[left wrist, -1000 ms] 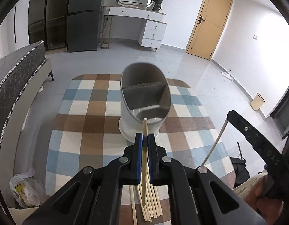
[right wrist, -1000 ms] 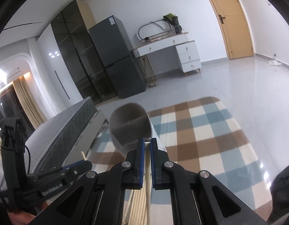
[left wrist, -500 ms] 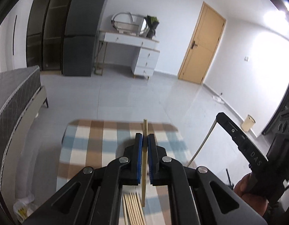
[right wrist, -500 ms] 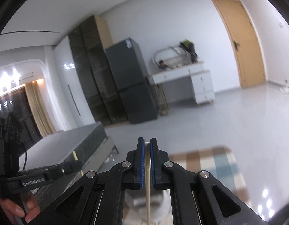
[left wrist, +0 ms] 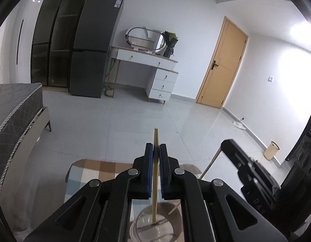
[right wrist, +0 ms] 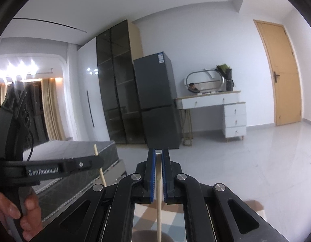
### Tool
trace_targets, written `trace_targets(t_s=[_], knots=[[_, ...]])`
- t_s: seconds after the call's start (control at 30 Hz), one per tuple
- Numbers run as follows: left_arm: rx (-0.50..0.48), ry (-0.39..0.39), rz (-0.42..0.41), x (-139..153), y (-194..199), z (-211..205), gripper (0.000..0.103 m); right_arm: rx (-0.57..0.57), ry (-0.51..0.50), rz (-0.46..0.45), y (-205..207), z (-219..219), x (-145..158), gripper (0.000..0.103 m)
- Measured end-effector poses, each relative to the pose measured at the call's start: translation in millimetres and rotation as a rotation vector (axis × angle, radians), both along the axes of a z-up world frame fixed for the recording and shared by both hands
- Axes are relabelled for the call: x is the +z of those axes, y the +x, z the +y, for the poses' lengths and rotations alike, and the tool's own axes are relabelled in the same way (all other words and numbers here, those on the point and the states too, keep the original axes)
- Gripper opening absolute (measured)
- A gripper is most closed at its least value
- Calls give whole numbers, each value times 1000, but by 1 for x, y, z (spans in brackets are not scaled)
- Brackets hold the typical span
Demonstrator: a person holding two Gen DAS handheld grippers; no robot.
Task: Organize utensils
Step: 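Raise both held chopsticks and carry them over the utensil holder, then open both grippers to drop the chopsticks into the holder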
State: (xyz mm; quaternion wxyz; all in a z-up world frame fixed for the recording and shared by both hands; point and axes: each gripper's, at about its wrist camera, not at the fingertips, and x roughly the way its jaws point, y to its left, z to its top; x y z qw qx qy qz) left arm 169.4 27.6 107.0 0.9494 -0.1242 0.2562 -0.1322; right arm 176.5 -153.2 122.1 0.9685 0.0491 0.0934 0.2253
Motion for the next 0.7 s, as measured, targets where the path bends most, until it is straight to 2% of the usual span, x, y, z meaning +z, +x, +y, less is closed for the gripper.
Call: trace_targets(t_s=[0.07,0.33,0.57,0.7], knots=[[12,17,-14,-6,3,-1,1,10,-4,1,4,3,-7,5],[-20,-22,52,-38,10,0,1,78,-28,43,9,4,-42,5],[-82,-13,120,-39,10,-8,2,169,-113,69,1,13,-58,5],[-77,12,183,-35,8,-7,2,204,-91,105,-9,8,-59,8]])
